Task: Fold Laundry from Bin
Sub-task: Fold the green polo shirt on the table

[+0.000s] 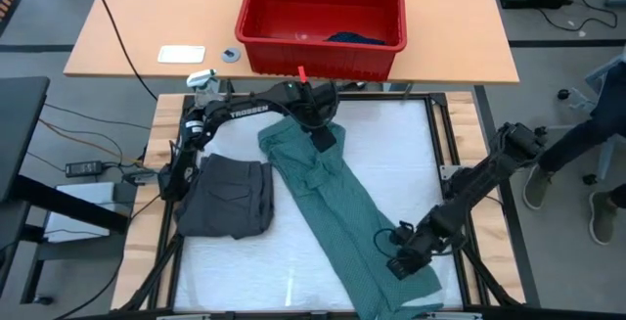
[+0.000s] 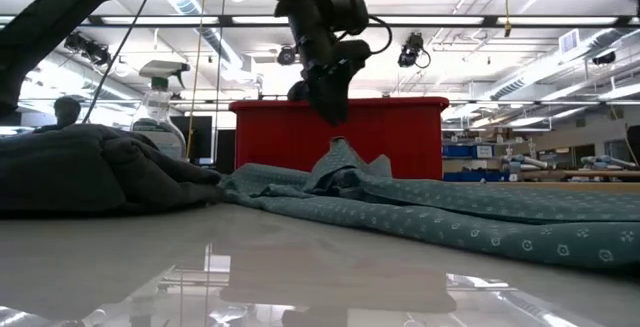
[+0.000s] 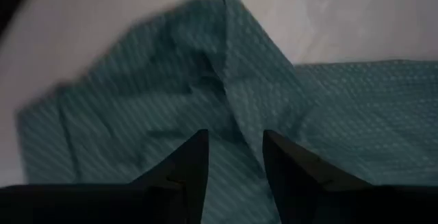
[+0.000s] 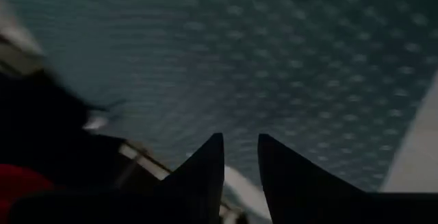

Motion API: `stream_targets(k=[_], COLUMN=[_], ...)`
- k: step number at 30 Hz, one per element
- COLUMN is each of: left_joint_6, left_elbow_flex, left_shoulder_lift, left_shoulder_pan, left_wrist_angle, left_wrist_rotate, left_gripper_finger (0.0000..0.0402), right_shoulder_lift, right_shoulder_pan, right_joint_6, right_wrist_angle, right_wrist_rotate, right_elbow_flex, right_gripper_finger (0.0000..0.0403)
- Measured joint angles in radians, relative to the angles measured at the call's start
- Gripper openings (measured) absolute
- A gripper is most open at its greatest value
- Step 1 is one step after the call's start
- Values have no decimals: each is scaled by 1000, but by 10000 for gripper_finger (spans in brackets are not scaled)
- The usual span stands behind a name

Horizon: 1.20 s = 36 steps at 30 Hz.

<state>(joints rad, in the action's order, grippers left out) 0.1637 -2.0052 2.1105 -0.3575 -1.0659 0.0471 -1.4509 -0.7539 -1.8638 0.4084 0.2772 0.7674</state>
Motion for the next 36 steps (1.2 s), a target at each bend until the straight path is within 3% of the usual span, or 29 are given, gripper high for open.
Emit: stream_targets(k=[5, 7, 12, 16, 24, 31, 36], left_joint_6=[-300, -374, -511, -716, -915, -994, -997], left_elbow_flex=[0, -1, 0, 0, -1, -1, 1], left_shoulder_lift=[0, 11, 81, 125, 176, 260, 279], left_shoulder_pan=[-74, -111, -212, -248, -295, -302, -292], left_wrist_angle=[58, 98, 155, 174, 197, 195, 186], left_wrist_rotate=[54, 107, 223, 227, 262, 266, 257], left_gripper_finger=[136, 128, 117, 117, 117, 117, 114], right_shoulder_lift=[86, 106, 110, 116, 115, 115, 115], right_shoulder_pan=[65, 148, 428, 633, 902, 1009, 1039], right_joint_6=[53, 97, 286, 461, 647, 712, 710], right_wrist_angle=[31, 75, 92, 29, -48, -56, -61], right_wrist_rotate=[-191, -258, -292, -261, -116, -23, -21], right_elbow_flex=[11, -6, -35, -35, -35, -35, -35], right_gripper_finger=[103, 103, 106, 110, 113, 113, 111])
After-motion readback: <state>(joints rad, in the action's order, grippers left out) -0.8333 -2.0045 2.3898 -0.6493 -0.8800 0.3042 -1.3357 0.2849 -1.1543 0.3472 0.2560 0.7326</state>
